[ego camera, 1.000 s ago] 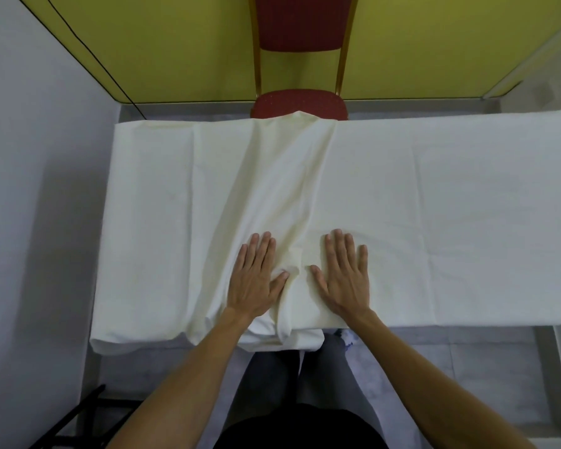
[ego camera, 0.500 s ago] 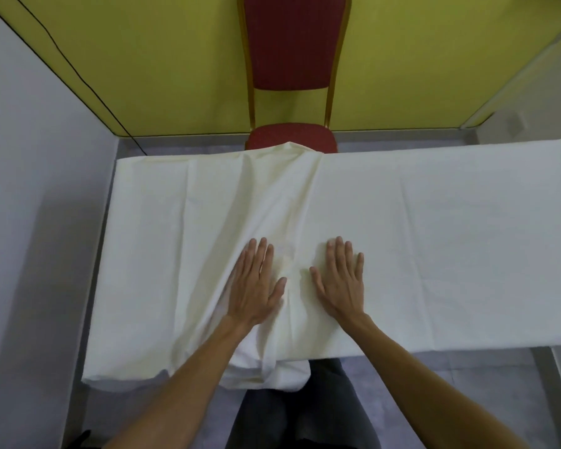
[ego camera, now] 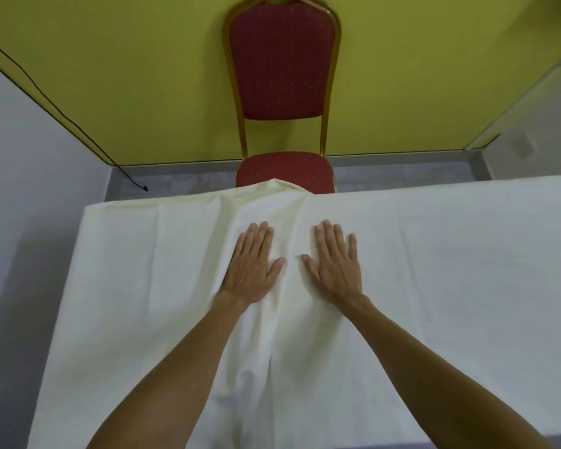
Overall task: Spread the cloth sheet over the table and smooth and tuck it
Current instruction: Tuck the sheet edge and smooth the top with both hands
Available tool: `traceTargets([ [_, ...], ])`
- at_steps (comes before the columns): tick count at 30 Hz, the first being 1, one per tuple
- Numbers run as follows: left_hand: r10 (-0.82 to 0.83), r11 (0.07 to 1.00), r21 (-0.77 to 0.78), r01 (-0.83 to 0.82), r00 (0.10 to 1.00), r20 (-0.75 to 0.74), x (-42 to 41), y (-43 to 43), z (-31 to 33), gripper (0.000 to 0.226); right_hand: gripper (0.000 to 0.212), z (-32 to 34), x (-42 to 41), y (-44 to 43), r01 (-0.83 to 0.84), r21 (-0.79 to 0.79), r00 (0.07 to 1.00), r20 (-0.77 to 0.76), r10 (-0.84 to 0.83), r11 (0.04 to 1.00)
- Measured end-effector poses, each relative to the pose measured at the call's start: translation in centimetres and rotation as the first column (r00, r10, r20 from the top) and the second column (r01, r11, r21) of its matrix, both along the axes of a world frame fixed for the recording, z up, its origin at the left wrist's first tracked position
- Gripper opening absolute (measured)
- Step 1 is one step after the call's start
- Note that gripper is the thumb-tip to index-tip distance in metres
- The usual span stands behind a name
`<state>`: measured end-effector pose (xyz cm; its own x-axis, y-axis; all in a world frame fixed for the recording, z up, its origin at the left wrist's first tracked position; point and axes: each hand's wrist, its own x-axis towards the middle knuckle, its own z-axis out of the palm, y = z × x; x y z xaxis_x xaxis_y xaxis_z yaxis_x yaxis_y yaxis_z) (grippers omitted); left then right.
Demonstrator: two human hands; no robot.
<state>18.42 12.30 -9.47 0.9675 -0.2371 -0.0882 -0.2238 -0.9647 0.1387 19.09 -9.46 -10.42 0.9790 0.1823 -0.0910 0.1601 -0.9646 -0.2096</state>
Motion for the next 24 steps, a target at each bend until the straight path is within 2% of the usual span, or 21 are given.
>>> traceTargets([
  [5, 0.152, 0.988, -0.036, -0.152, 0.988, 0.010, 0.7, 3.2, 0.2, 0.073, 0.074, 0.0, -0.2, 0.0, -0.001, -0.003, 1.000, 0.001, 0.001, 1.000],
  [10, 0.211, 0.976, 0.051, -0.212, 0.977, 0.020, 0.5, 8.7, 0.5, 0.074, 0.074, 0.4, -0.2, 0.0, -0.015, -0.020, 1.000, -0.005, 0.015, 1.000],
  [15, 0.157, 0.986, -0.063, -0.152, 0.983, 0.093, 1.8, 6.7, 2.3, 0.075, 0.077, 1.2, 1.3, 0.4, 0.057, 0.022, 0.998, 0.003, -0.057, 0.998],
  [18, 0.092, 0.994, -0.078, -0.082, 0.987, 0.133, 4.6, 3.7, 2.8, 0.071, 0.074, 1.5, 4.9, 0.8, 0.042, 0.057, 0.999, 0.001, -0.042, 0.997],
  [21, 0.068, 0.995, -0.074, -0.064, 0.996, 0.056, 8.6, 2.0, 2.3, 0.069, 0.072, 1.4, 8.6, 1.7, -0.020, 0.052, 1.000, -0.013, 0.021, 0.998],
  [24, 0.116, 0.993, -0.009, -0.116, 0.992, -0.040, 10.3, 2.1, 0.7, 0.076, 0.071, 0.9, 10.0, 2.1, -0.044, 0.002, 0.999, 0.014, 0.044, 0.999],
])
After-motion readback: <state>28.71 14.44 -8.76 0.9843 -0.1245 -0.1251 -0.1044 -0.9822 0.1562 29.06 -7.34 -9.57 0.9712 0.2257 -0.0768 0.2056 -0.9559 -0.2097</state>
